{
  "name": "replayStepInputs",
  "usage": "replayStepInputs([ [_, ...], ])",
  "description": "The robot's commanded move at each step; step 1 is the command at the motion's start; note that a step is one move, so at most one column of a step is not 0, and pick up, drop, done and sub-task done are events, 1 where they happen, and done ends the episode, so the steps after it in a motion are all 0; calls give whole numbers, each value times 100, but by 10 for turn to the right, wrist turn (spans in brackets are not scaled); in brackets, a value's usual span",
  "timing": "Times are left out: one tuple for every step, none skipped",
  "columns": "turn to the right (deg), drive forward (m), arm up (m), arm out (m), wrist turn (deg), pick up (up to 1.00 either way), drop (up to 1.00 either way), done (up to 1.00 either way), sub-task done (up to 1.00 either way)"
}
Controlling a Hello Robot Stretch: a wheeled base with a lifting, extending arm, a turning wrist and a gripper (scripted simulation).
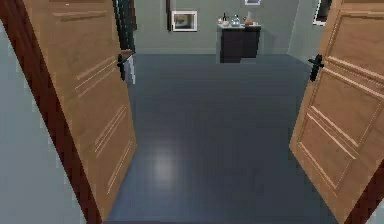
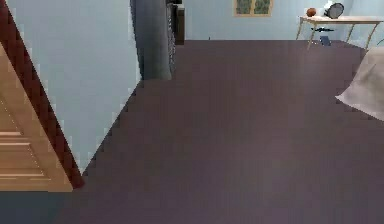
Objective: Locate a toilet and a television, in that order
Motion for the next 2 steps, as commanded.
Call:
replayStepInputs([
  [0,100,0,0,0,0,0,0,0],
  [-30,0,0,0,0,0,0,0,0],
])
